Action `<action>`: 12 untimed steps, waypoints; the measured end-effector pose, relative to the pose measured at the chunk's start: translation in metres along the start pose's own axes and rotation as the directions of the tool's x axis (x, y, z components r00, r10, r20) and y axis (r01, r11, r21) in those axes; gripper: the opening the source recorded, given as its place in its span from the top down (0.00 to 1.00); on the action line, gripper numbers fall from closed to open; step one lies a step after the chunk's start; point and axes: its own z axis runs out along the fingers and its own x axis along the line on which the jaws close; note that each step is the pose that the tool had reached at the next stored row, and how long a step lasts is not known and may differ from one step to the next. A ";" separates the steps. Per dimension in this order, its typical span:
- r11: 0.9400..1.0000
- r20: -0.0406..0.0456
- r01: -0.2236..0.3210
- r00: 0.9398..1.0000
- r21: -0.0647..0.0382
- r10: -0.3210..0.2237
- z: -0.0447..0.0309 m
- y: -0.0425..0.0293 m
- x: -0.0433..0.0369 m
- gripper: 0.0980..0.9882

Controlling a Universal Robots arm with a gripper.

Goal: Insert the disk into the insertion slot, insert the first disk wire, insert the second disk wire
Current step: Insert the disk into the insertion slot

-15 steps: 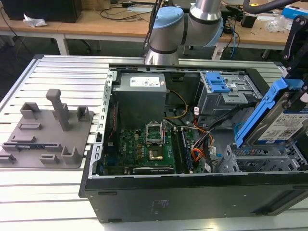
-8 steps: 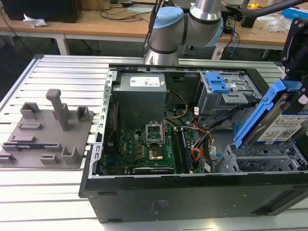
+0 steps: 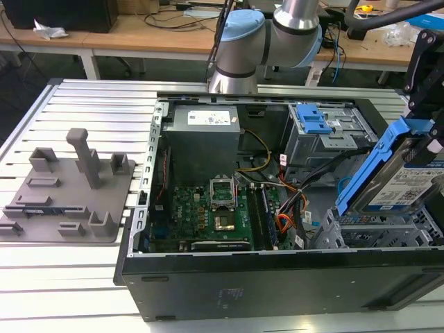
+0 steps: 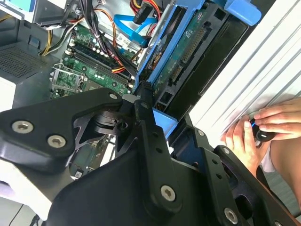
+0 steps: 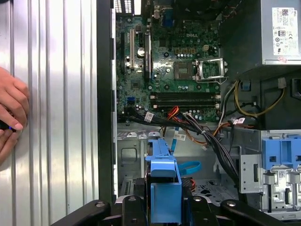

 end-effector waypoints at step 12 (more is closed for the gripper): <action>1.000 0.000 0.000 1.000 -0.003 0.000 0.0047 -0.0011 0.0016 0.70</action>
